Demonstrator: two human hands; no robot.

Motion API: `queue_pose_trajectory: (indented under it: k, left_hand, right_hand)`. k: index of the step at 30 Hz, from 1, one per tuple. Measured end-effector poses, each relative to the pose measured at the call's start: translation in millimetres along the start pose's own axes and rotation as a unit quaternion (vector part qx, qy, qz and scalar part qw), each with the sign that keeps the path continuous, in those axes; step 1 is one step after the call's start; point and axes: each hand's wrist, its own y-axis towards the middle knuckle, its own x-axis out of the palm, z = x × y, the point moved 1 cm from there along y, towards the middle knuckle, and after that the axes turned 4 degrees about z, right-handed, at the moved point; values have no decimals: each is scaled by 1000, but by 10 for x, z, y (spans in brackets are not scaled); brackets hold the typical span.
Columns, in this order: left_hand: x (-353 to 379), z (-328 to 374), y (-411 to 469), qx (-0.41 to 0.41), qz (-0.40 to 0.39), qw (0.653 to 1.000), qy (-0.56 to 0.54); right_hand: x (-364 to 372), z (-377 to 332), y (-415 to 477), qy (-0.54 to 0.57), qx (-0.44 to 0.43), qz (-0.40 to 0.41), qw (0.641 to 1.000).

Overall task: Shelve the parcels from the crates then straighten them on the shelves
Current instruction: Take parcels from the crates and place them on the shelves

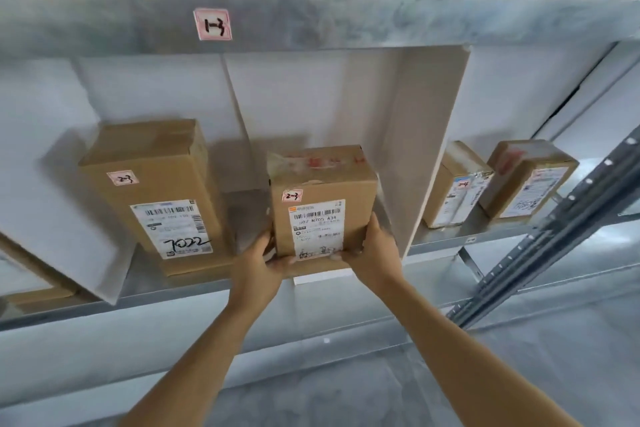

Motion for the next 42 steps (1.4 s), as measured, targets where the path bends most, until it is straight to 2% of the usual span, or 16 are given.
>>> queue_pose_trajectory:
  k: [10,14,18,21,23,27,31,37,42]
  left_hand:
    - [62,-40,317,49,30,996,71]
    - [17,7,350,34,36,995,89]
    - [-101,168,262,-16,-10,996,92]
    - [-274,293,58,-45,0,997,56]
    - [-451,405,-118,-51,21,998,7]
    - [-919,619,-575,-47,72,996,-39]
    - [-1599,715,-1034,-19,114,993,-7]
    - [-2931,679,-1759,-11,239,971,19]
    - [-4144,308,-2663,-67,326,943,11]
  right_hand:
    - [69,-2,382,22,-61,8,998]
    - [83,2,387,46,-61,7,997]
    - [-25,-21,280,81,-41,-5,996]
    - [-140,-49,48,103,-44,10,994]
    - [-239,-89,-172,170,-28,27,985]
    - [-313,-329,-712,281,-17,-13,959]
    - [-118,-791,-1011,302,-48,-95,947]
    - [450,-1947,-1469,310,-135,-167,926]
    - [1158,-3019,-2212,307,-188,-226,905]
